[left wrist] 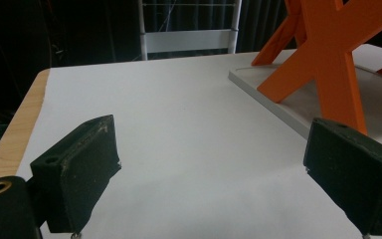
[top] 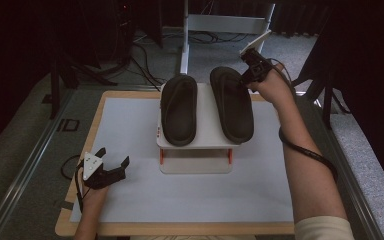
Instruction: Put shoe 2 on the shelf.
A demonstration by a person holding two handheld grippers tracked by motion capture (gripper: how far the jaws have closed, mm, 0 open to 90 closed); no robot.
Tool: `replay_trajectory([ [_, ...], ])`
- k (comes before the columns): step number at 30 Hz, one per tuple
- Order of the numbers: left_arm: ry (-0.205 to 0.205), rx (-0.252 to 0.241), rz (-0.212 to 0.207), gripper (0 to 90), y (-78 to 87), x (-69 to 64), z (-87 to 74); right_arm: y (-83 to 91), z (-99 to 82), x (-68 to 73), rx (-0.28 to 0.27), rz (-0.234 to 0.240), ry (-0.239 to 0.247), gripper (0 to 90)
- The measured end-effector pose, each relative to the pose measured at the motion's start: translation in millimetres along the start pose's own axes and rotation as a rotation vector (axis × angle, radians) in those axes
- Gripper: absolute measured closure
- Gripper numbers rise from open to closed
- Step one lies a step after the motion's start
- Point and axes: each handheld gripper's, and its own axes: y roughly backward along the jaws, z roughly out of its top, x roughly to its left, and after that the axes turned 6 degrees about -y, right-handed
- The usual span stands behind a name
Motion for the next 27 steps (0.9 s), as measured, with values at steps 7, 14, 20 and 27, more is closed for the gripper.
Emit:
replay_trajectory([
  [7,0.0,-0.001,-0.002,7.0,0.1,0.0,0.0,-14.7,5.4,18.8,0.031,0.014,0.013,73.8],
  [14,-0.001,-0.001,-0.004,7.0,0.1,-0.1,0.0,-26.1,6.2,24.1,0.056,0.015,0.013,73.8],
  [20,0.001,0.001,-0.004,7.0,0.0,0.1,0.0,-31.6,6.9,27.2,0.074,0.022,0.012,73.2],
  [27,0.001,0.001,-0.003,7.0,-0.1,0.1,0.0,-31.2,5.4,28.2,0.071,0.064,0.002,67.7],
])
